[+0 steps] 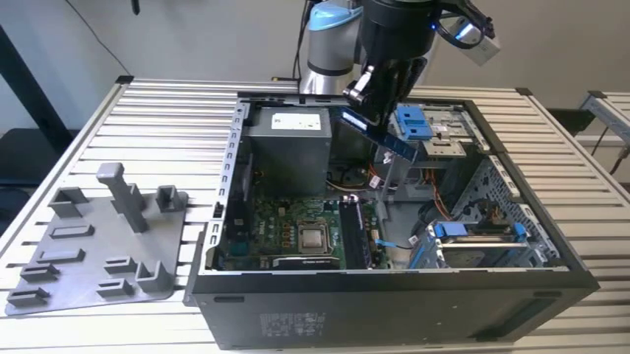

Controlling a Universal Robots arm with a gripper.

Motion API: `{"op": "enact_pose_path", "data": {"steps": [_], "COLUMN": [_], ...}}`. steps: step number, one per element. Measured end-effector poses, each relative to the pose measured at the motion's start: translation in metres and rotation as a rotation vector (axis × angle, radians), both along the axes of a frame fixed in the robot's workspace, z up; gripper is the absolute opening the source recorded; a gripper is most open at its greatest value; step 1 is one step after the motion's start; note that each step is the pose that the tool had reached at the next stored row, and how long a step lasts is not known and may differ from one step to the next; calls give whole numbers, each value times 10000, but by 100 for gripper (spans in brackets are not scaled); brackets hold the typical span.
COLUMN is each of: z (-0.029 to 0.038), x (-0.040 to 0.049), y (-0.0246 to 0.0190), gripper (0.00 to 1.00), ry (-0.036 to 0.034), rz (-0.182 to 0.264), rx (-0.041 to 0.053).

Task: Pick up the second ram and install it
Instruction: 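Insert the second ram into the second slot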

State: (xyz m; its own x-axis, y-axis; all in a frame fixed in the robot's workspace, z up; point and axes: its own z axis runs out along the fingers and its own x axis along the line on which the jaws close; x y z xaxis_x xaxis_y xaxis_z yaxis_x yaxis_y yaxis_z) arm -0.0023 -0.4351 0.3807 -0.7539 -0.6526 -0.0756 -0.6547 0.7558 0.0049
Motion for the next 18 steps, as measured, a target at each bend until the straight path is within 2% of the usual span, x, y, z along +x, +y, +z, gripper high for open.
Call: {"op": "enact_pose_path", "data": {"steps": [9,18], "z": [-17,-38], "x": [0,0], "y": [0,0], "gripper": [14,14], "ry": [12,65], "rz": [-1207,-2459], "rx": [-9,-12]}}
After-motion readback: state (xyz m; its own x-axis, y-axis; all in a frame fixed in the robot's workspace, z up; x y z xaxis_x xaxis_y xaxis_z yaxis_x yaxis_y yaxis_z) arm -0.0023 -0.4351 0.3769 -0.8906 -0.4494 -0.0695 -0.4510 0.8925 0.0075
